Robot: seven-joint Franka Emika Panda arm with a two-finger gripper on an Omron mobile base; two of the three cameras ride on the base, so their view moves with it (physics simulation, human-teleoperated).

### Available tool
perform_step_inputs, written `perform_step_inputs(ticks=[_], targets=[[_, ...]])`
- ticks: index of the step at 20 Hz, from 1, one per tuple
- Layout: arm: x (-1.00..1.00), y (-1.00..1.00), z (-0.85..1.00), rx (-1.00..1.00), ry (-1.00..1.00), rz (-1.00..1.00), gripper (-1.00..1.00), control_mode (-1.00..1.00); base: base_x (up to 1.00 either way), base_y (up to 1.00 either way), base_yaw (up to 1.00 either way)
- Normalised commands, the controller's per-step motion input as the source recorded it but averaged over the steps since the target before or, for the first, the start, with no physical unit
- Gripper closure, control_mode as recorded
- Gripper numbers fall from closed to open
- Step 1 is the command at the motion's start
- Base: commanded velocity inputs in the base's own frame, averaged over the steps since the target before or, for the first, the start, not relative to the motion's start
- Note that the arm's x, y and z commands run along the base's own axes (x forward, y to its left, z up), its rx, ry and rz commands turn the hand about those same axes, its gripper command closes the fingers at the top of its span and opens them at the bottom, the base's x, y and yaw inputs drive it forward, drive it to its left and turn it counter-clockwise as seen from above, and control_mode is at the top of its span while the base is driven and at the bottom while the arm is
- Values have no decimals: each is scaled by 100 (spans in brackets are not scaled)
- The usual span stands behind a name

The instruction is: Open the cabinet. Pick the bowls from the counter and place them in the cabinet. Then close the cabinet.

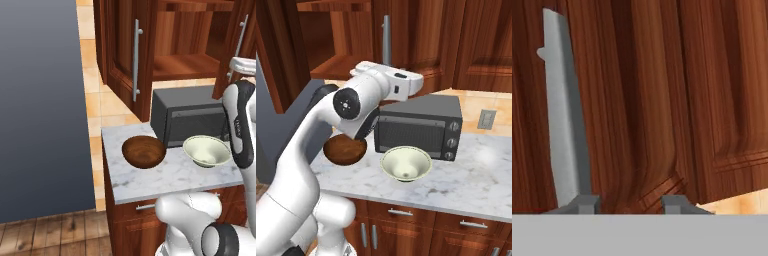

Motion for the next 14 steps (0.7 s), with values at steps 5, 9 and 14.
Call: perform_step_inputs(ticks=[5,9,14], targets=[[-100,-7,-4,0,-13,-5,-100,-100,0,0,0],[-100,88,0,-23,-20,0,-100,-100,0,0,0],[-58,100,0,-36,-8,2,-100,-100,0,0,0]])
